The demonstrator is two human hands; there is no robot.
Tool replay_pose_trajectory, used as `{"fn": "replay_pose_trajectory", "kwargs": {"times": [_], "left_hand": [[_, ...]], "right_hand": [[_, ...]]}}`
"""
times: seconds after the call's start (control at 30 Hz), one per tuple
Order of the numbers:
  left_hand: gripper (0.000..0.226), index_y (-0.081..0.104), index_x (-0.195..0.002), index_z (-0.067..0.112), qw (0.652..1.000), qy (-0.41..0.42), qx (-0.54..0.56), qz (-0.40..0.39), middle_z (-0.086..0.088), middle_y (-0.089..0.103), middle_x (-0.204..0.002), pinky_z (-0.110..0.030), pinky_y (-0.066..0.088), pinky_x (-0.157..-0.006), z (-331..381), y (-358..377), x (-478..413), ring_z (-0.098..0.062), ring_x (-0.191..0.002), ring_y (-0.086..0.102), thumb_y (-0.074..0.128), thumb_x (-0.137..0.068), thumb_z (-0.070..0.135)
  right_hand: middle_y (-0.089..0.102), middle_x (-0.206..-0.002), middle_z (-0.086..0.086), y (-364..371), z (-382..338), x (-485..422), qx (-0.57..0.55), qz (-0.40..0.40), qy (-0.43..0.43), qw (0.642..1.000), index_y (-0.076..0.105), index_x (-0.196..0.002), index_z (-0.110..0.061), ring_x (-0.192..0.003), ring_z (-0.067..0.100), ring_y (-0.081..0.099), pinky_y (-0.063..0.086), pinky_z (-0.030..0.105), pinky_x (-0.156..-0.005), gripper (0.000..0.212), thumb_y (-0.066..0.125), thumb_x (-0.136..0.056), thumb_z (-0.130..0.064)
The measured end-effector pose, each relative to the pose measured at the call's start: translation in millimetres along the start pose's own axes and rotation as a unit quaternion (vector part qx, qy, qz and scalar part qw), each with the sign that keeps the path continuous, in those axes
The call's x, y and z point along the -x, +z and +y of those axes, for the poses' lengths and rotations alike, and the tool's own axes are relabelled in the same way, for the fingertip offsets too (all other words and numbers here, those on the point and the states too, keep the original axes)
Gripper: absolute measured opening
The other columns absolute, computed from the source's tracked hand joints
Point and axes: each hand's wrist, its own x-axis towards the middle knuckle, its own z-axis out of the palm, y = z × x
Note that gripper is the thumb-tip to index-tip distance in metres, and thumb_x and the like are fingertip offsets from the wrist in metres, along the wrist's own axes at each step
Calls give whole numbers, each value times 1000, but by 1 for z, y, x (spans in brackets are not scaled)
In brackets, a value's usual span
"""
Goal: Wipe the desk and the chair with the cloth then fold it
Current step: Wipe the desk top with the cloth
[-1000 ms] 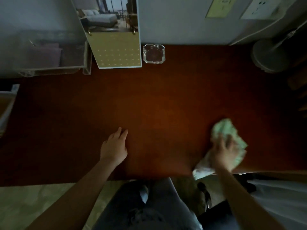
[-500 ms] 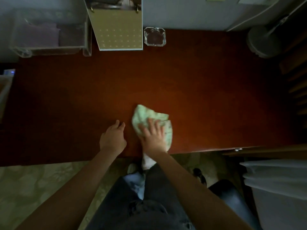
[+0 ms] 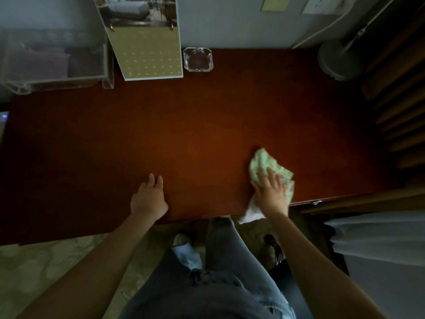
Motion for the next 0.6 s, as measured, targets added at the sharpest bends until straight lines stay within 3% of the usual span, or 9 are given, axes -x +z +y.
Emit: {"fn": "replay_pose_trajectory", "kwargs": {"times": [0.13, 0.33, 0.4, 0.5, 0.6], "left_hand": [[81, -7, -151, 19, 999, -37, 10, 12, -6, -8, -159, -42, 38, -107, 16, -4, -9, -35, -143, 10, 50, -93, 21], [86, -9, -150, 21, 990, -113, 80, 36, -12, -8, -158, -47, 37, -106, 48, -6, -23, -44, -141, 10, 52, -91, 31], [84, -9, -150, 20, 985, -132, 98, 41, -14, -7, -157, -47, 36, -105, 72, -11, -31, -44, -140, 9, 50, -92, 32], [80, -7, -151, 23, 985, -124, 111, 41, -14, -8, -157, -46, 36, -106, 112, -22, -43, -43, -141, 7, 48, -94, 32], [72, -4, -151, 24, 987, -108, 119, 30, -13, -8, -158, -46, 31, -108, 145, -33, -57, -42, -142, 6, 42, -96, 28]], "right_hand": [[2, -159, -1, -19, 48, -19, -25, 29, 89, 995, 12, -150, -31, -146, 24, -1, 1, 45, -118, 53, 25, -100, -43], [-1, -159, 4, -20, 39, -23, 4, 12, 76, 997, 15, -150, -28, -146, 30, -2, -4, 47, -115, 55, 25, -100, -46], [-2, -157, 1, -15, 23, -25, 44, -15, -15, 999, 17, -150, -31, -145, 34, 4, 0, 51, -115, 53, 27, -100, -45], [35, -147, 2, -6, 2, -35, 113, -45, -250, 960, 50, -132, -29, -128, 39, 45, 35, 56, -100, 47, 36, -89, -42], [52, -137, 2, -12, 4, -63, 161, -67, -371, 912, 45, -127, -33, -123, 32, 52, 42, 48, -97, 44, 47, -85, -45]]}}
